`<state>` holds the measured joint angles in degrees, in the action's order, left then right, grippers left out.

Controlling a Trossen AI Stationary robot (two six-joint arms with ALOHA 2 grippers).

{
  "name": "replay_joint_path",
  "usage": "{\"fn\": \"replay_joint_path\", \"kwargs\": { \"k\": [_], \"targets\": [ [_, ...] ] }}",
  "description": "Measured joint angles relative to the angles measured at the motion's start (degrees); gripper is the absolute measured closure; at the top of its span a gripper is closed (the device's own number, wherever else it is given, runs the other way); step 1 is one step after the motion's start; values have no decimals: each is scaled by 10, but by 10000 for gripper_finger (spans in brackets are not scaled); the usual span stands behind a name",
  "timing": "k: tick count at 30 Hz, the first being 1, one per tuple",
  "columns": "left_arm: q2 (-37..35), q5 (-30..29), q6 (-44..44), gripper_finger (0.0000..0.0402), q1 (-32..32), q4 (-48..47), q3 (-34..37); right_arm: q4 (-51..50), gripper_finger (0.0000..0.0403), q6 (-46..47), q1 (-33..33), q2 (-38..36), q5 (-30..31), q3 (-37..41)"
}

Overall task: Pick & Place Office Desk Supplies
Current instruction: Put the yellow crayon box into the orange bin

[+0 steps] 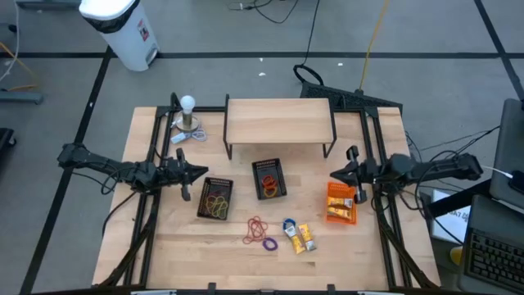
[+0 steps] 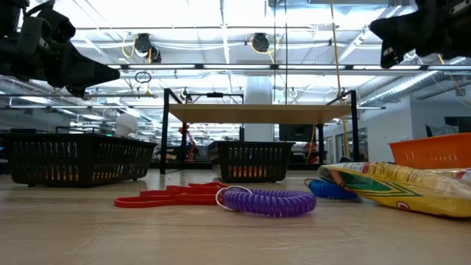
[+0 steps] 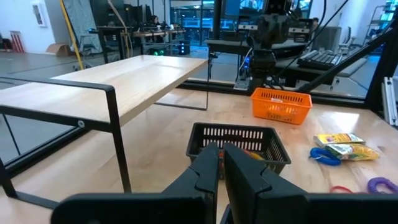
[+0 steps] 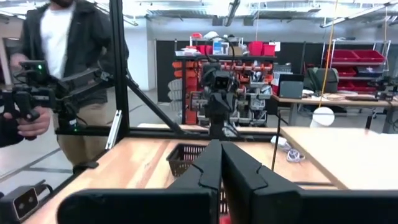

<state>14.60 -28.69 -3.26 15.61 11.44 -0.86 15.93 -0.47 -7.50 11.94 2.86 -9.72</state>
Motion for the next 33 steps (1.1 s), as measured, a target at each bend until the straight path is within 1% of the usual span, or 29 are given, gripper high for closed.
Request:
{"fn": "replay_joint_path", "kwargs": {
  "k": [4, 7, 11, 15, 24, 26, 28, 31, 33],
  "targets": [
    [0, 0, 19, 376, 0, 1, 0, 3, 403, 13, 0, -6, 1, 18],
    [0, 0, 15, 376, 0, 2, 0, 4, 403, 24, 0, -5, 5, 30],
    [0, 0, 25, 376, 0, 5, 0, 16, 403, 24, 0, -6, 33, 40],
    [0, 0, 25, 376, 0, 7, 0, 33, 403, 33, 1, -5, 32, 52],
    [0, 0, 17, 376, 0, 8, 0, 30, 403, 49, -1, -2, 32, 52],
    [0, 0, 20, 376, 0, 7, 0, 9, 403, 58, -5, 14, 31, 36],
    [0, 0, 20, 376, 0, 8, 0, -6, 403, 58, -18, 43, 40, -1],
    [0, 0, 20, 376, 0, 6, 0, -74, 403, 61, -51, 120, 85, -89],
    [0, 0, 20, 376, 0, 5, 0, -141, 403, 76, -80, 194, 124, -157]
  ]
}}
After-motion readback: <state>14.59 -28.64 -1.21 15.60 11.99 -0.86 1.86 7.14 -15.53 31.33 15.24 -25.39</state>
